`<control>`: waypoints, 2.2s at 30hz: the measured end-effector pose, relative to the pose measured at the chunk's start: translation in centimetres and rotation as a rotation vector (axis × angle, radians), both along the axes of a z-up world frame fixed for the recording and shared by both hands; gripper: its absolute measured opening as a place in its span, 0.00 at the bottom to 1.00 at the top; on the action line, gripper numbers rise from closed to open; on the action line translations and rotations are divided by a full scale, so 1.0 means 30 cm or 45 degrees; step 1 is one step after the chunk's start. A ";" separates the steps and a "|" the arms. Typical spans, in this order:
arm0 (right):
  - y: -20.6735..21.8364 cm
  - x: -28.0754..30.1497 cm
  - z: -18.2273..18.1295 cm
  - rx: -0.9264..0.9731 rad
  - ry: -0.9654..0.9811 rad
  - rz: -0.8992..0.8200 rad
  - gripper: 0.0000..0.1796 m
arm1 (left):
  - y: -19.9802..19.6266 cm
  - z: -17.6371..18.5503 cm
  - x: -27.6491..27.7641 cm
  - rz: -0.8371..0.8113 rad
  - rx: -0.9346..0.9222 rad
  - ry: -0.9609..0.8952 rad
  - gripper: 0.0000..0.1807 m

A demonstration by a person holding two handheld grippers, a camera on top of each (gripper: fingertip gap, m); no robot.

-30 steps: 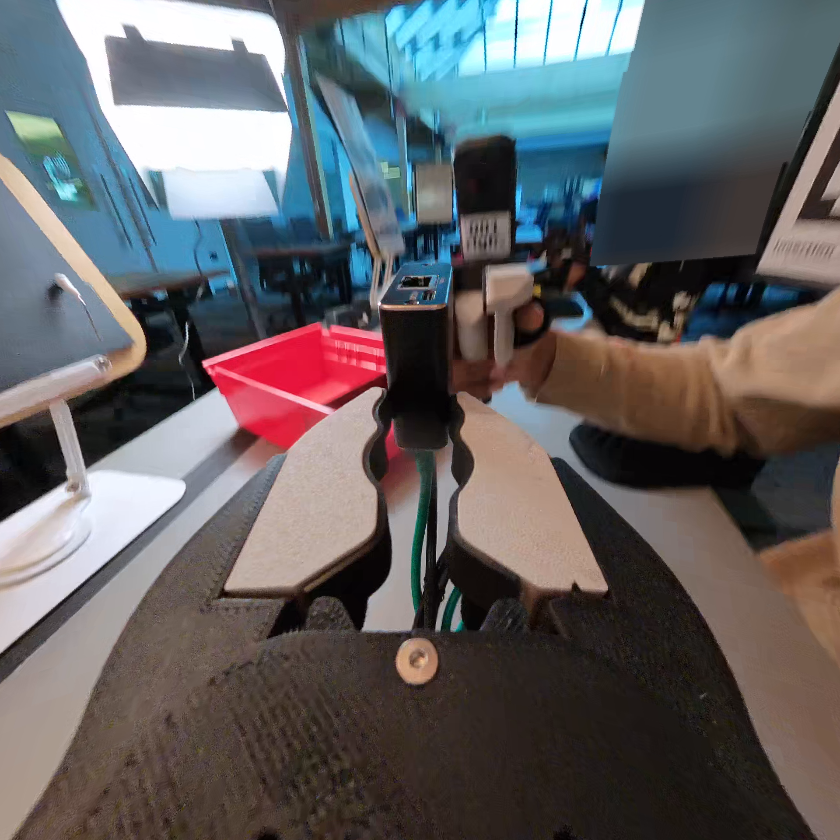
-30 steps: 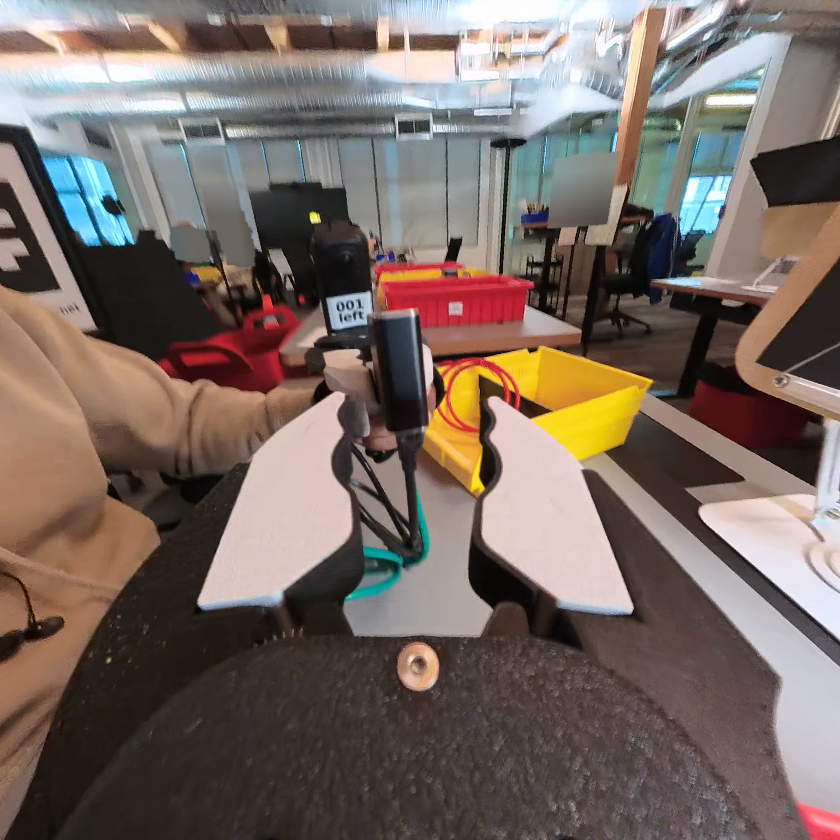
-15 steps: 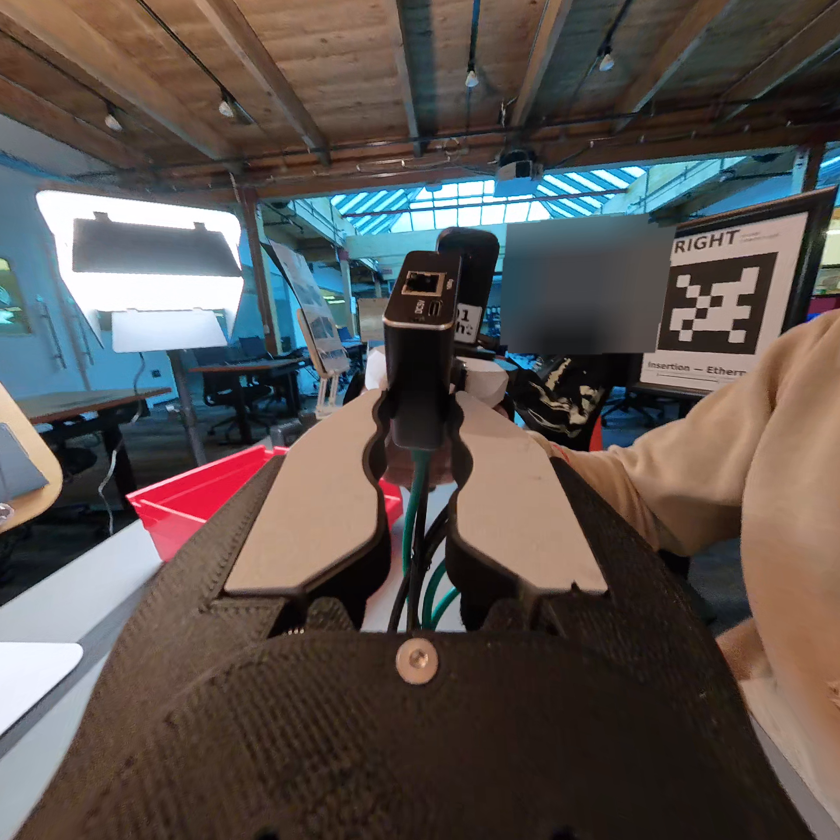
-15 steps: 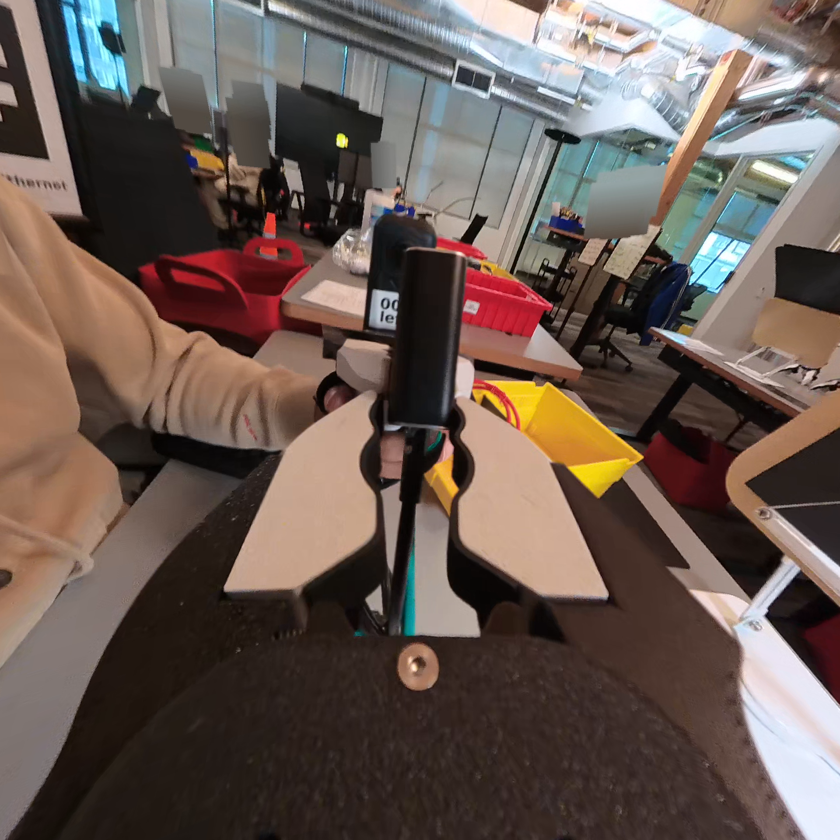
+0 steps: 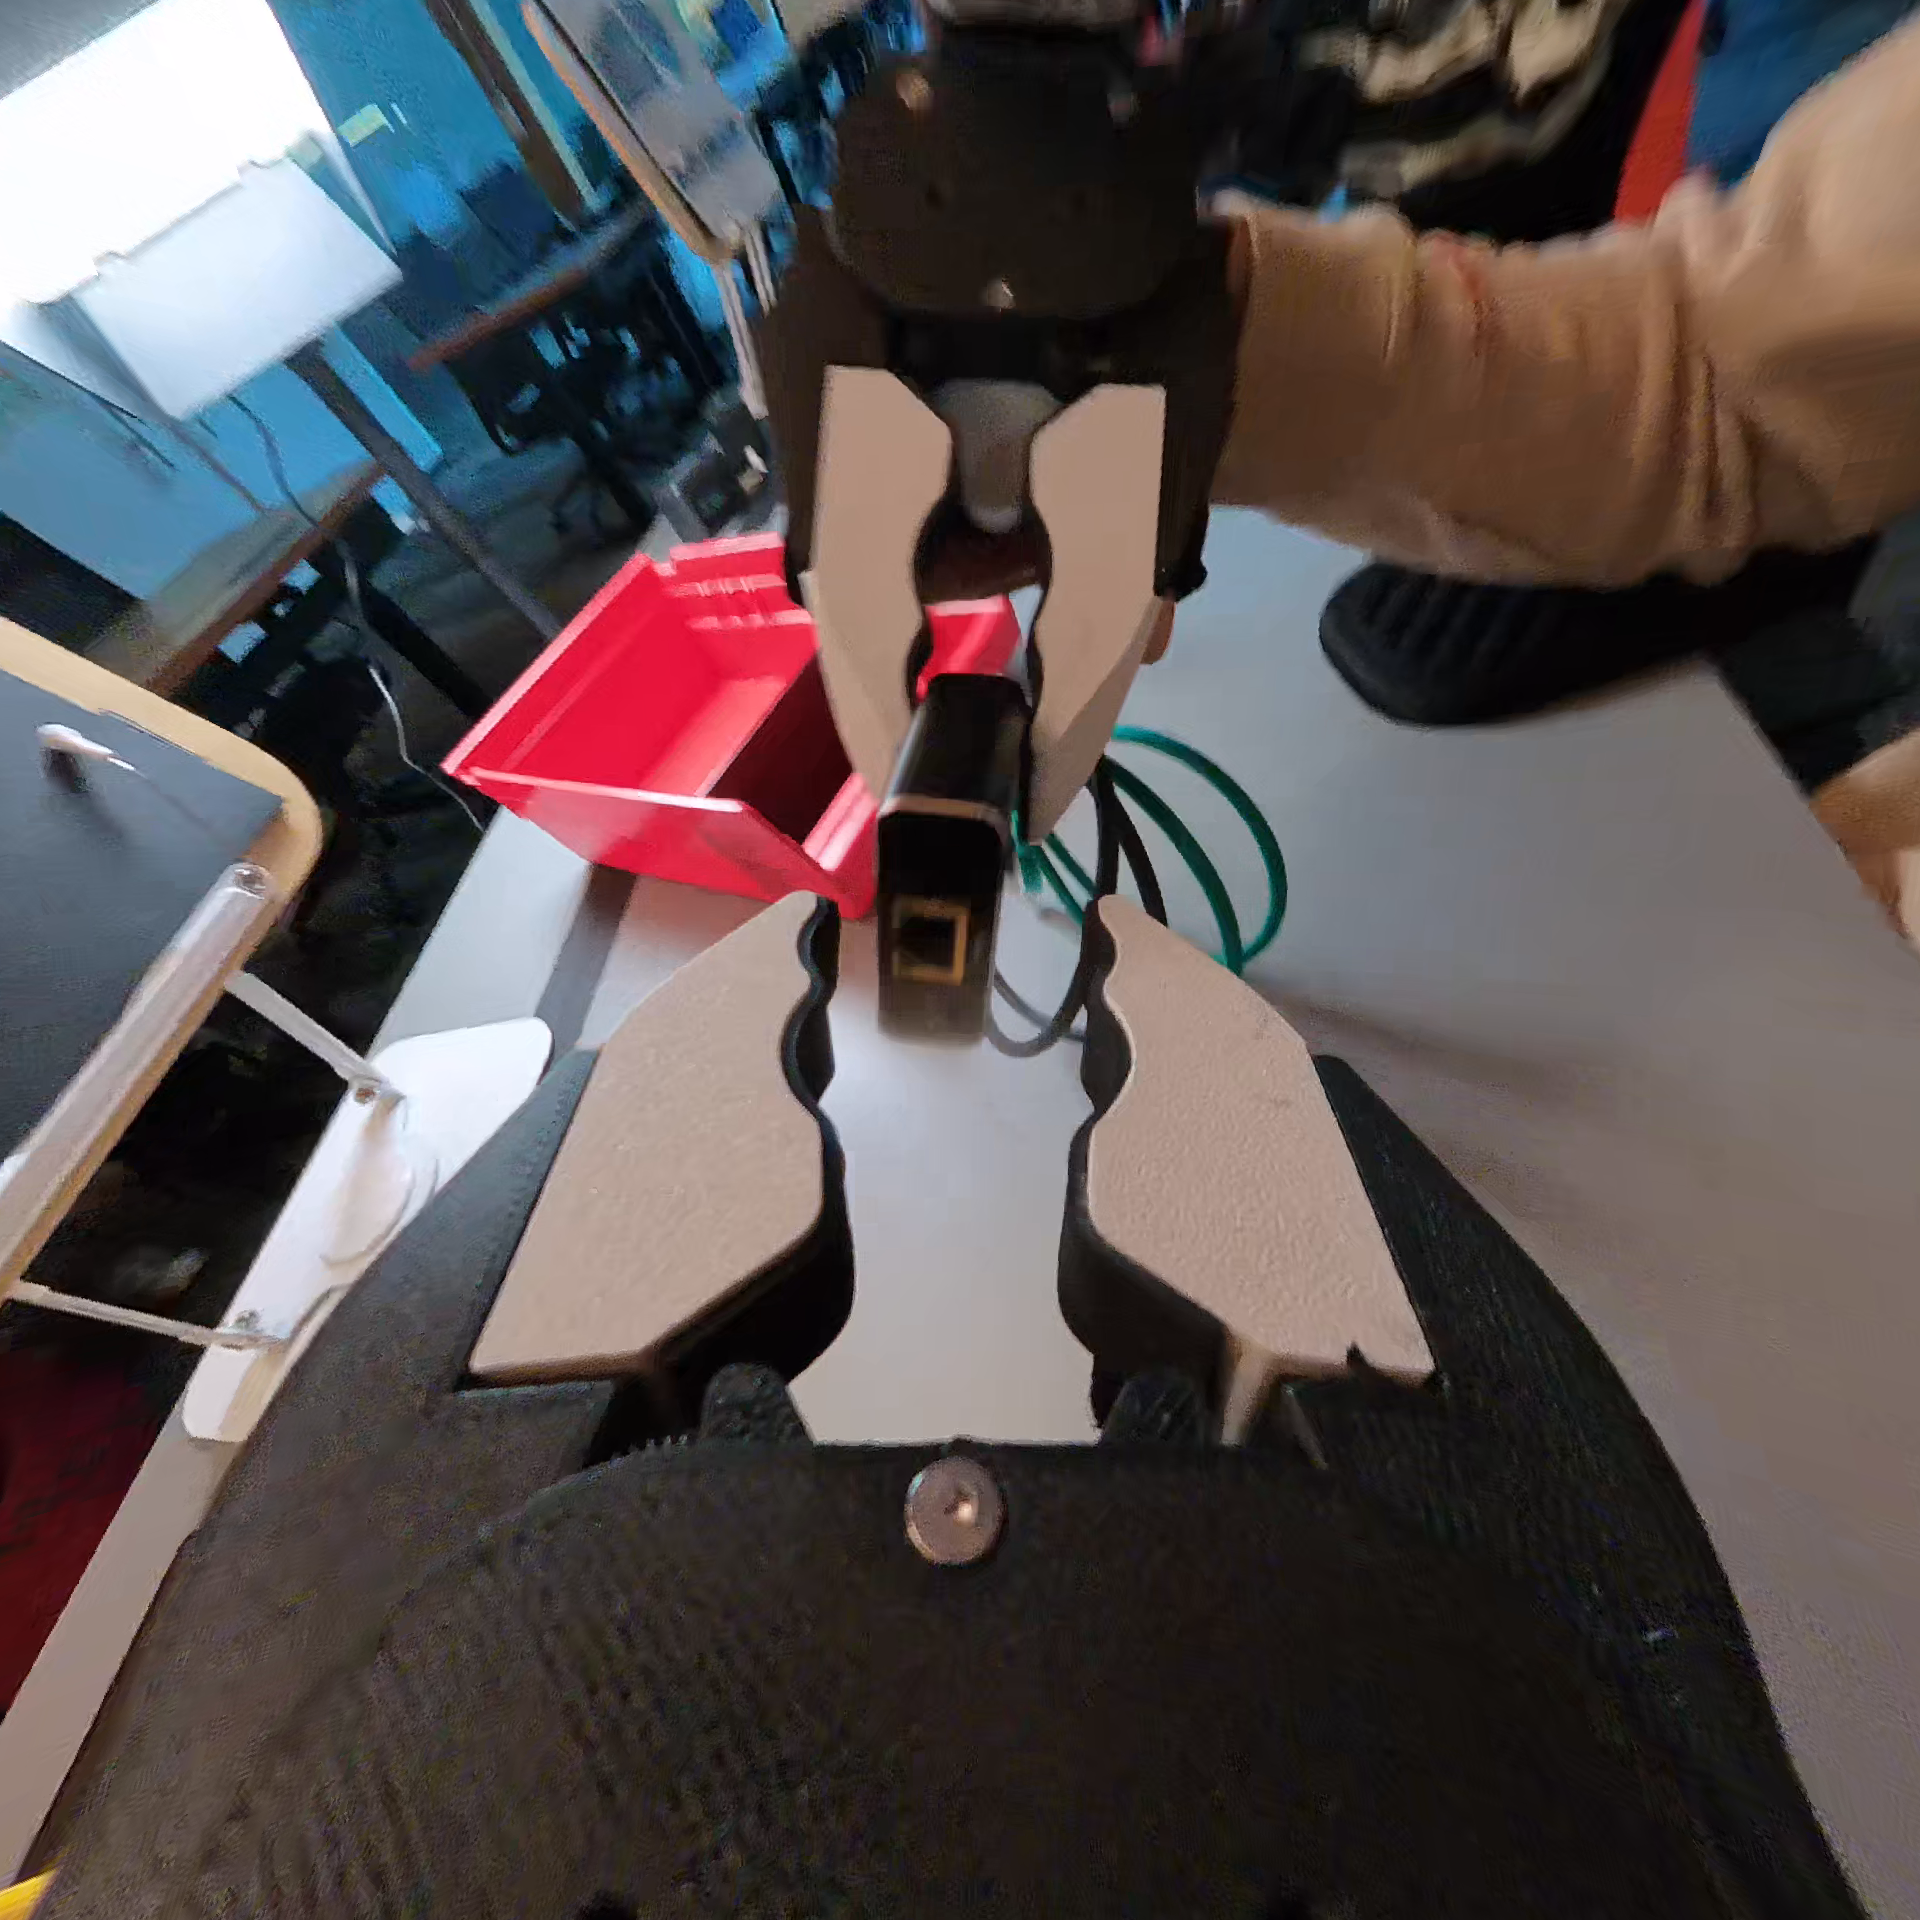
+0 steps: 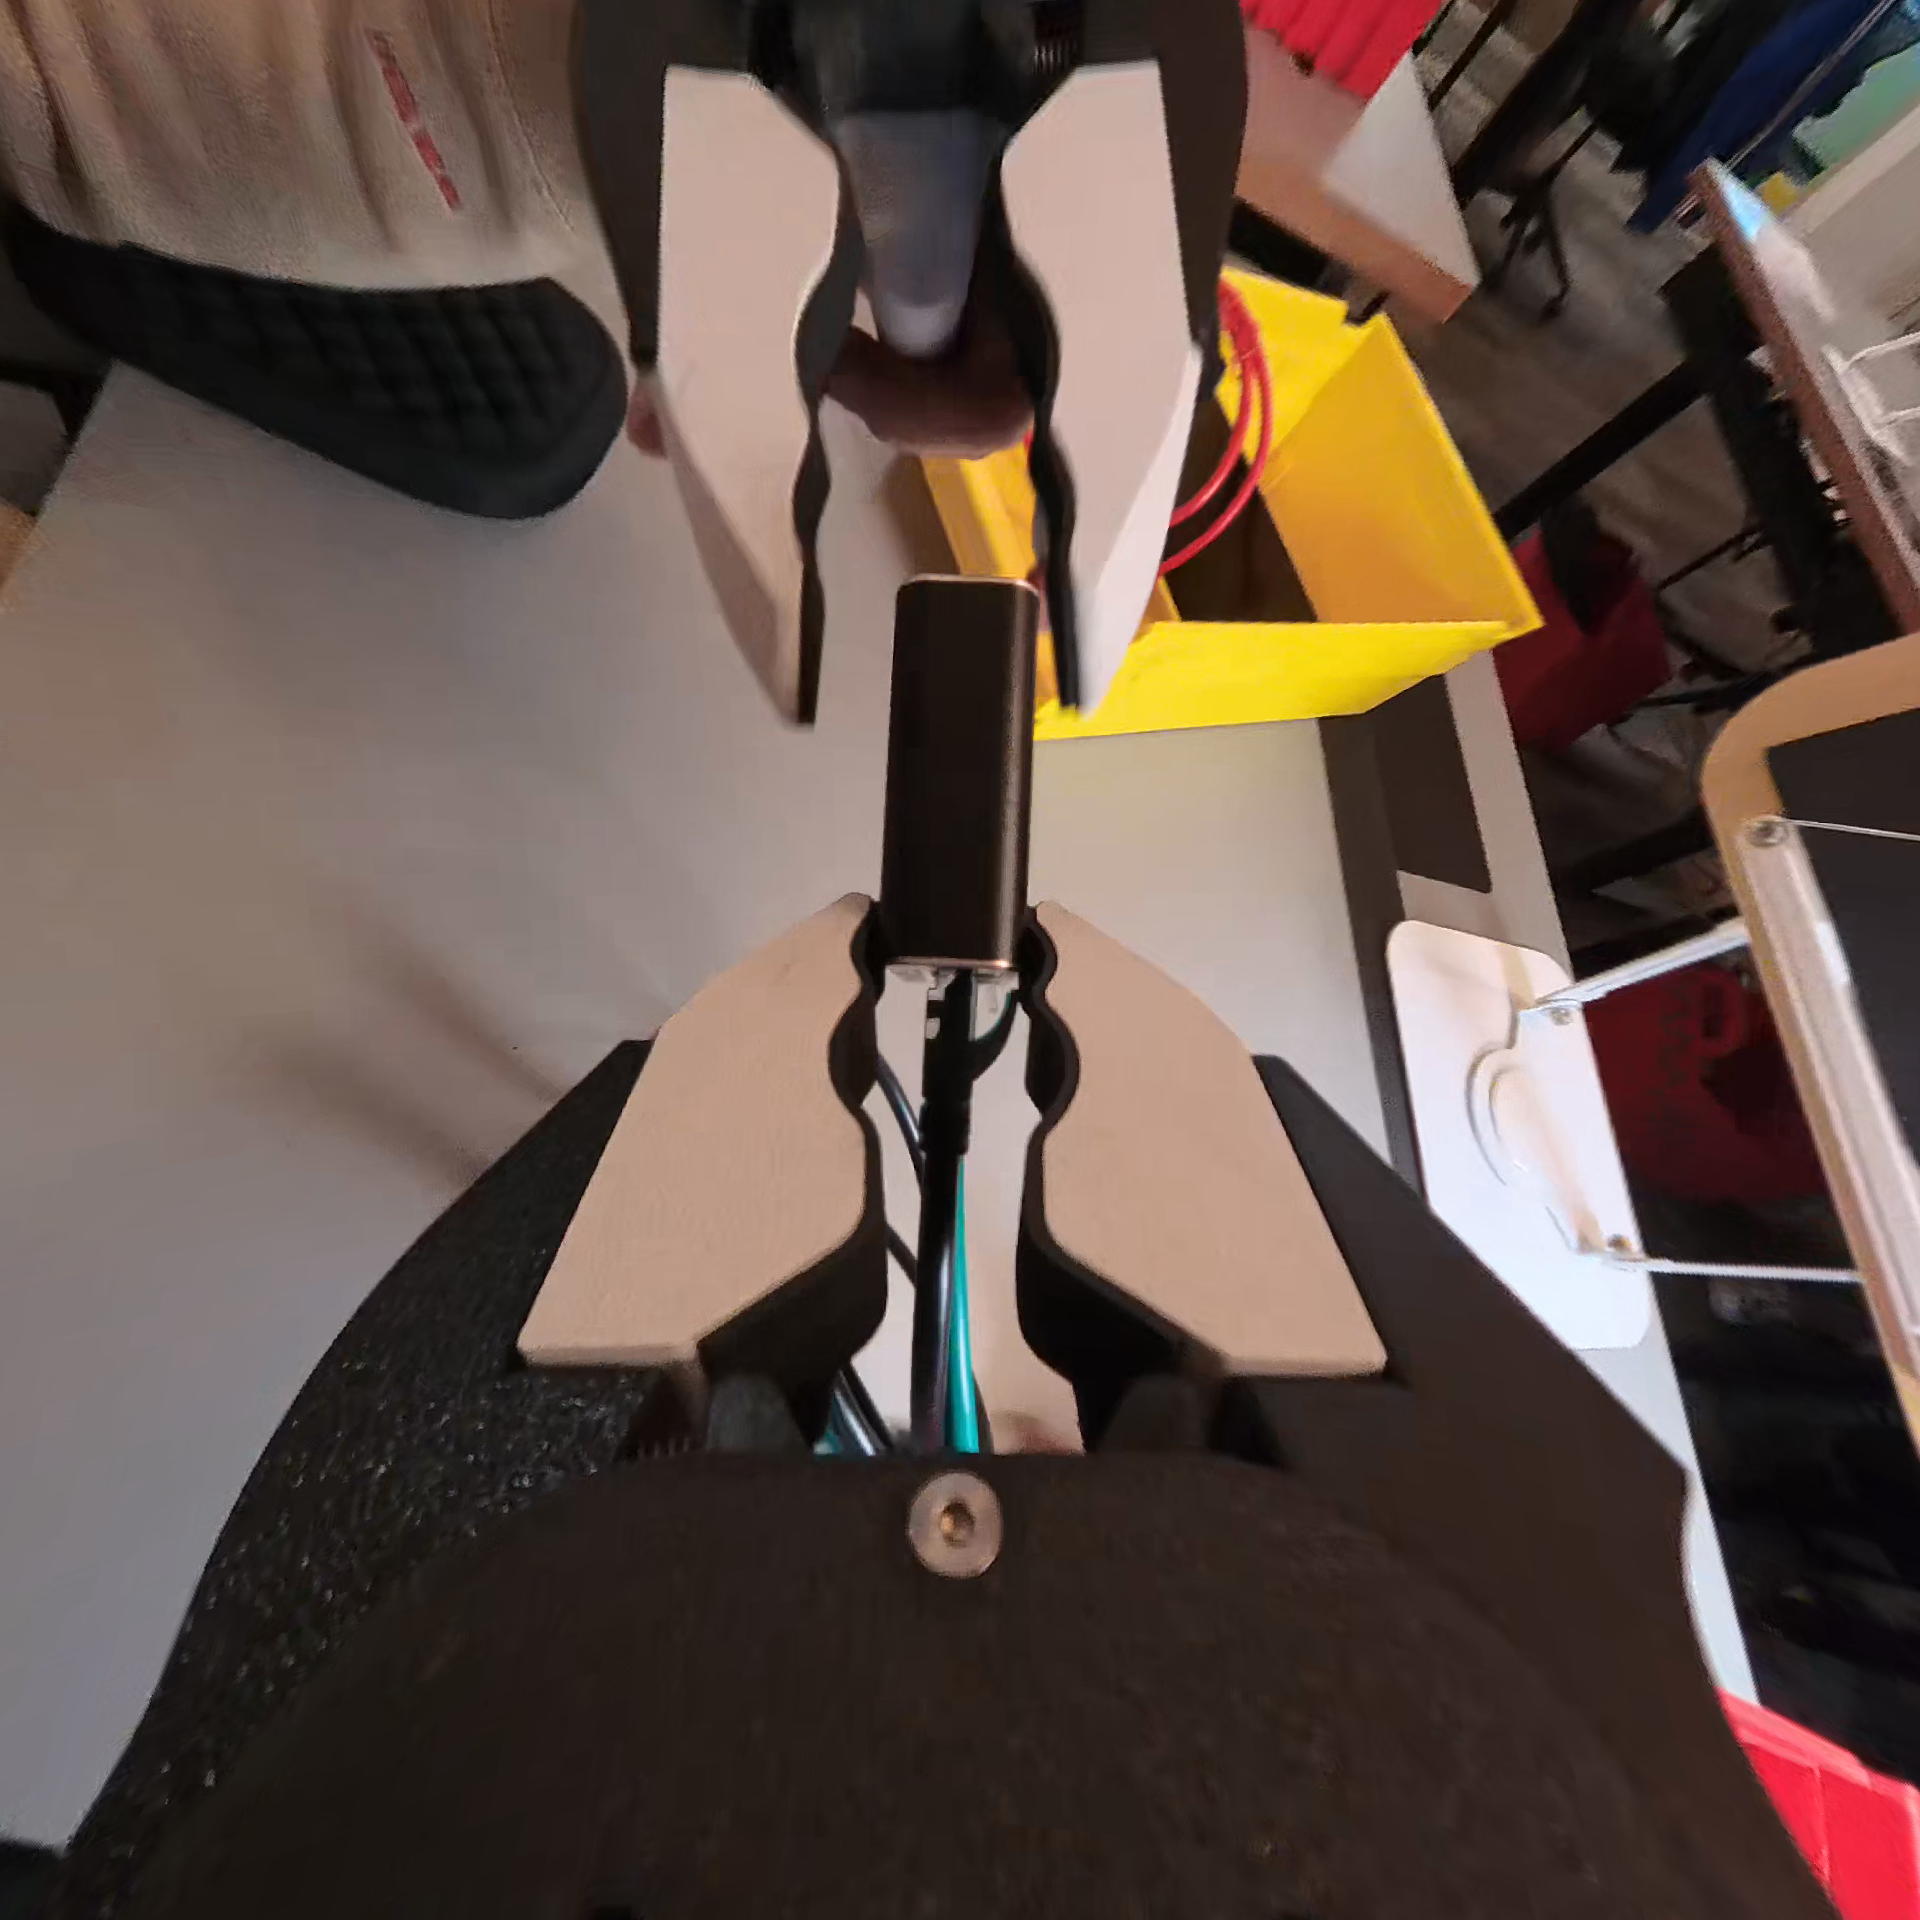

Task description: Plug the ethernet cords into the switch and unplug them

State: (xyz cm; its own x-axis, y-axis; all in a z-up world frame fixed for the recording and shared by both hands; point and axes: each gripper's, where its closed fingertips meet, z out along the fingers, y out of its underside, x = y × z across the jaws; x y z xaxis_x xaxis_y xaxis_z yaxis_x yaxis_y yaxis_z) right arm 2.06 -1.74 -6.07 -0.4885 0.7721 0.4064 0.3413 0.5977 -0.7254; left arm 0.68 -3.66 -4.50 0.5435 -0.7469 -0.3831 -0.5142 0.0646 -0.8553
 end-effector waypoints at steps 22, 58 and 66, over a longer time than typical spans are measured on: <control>0.018 -0.032 0.005 -0.449 0.197 0.130 0.23 | -0.030 0.181 -0.025 -0.193 0.172 -0.673 0.14; 0.099 0.077 0.335 -0.100 0.675 -0.129 0.17 | 0.027 0.127 -0.060 0.150 0.497 -0.126 0.14; -0.135 0.145 0.504 -0.240 0.887 0.069 0.12 | 0.007 0.222 -0.137 0.245 0.601 -0.176 0.14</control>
State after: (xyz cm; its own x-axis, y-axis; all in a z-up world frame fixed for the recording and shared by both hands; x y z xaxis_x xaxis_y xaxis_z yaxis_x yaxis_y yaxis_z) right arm 6.42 -5.79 9.06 -0.2044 0.8419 0.4995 -0.2643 0.4439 -0.8562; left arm -3.43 -3.45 2.16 0.7230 -0.3920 -0.5688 -0.4392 0.3748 -0.8165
